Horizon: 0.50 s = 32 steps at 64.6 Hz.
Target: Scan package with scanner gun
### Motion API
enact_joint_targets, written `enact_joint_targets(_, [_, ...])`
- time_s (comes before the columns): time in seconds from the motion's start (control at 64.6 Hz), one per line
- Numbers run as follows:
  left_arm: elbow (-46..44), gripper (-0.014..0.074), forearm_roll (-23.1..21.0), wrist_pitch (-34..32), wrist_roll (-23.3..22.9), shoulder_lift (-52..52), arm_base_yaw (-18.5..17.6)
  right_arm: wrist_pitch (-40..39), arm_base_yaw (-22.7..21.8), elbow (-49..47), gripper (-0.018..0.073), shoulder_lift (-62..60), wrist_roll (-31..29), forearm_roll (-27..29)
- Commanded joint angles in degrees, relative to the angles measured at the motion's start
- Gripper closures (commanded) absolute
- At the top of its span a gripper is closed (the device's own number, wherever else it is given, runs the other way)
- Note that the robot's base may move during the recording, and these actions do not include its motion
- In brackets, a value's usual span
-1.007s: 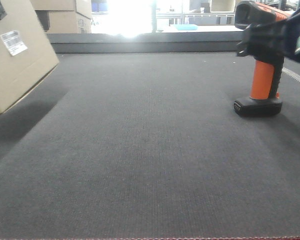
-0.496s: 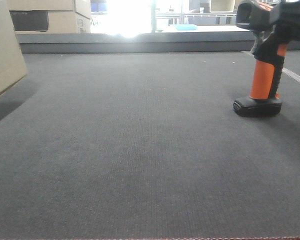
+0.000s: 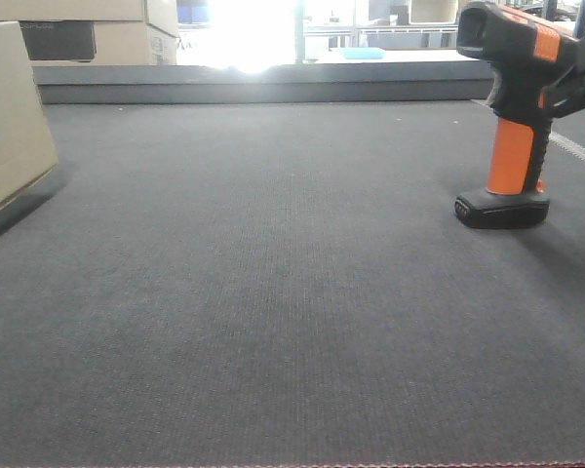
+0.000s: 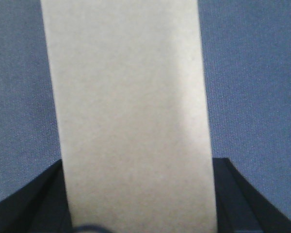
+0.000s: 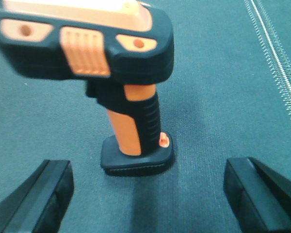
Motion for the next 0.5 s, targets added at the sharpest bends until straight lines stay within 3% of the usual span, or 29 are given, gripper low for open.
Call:
enact_joint_targets(0.0, [-0.32,0.0707,0.12,-0.35,-0.14,0.33,-0.37,0.43,-0.15,0.55,0.0036,-3.47,-0.41,-0.28])
enact_joint_targets(0.093, [-0.32,0.0683,0.12,-0.17,-0.14,0.73,-0.37,1.56,-0.15,0.55,0.0099,-6.13,-0.41,-0.28])
enact_joint_targets(0.186, [-0.32,0.0584,0.12,-0.17,-0.14,0.73,-0.37,2.08,-0.15,0.55,0.0247,-8.49,-0.41,-0.28])
enact_joint_targets(0.372, [-0.32,0.0176,0.12,-0.17,-0.14,0.73,-0.37,3.81,-0.15,0.55,0.0604,-11.58,-0.41,-0.28])
enact_joint_targets(0.48, [-0.32,-0.0021,0.12,-0.17,-0.14,0.36,-0.37,5.80,-0.15,0.55,0.0712,-12.99,-0.41,-0.28])
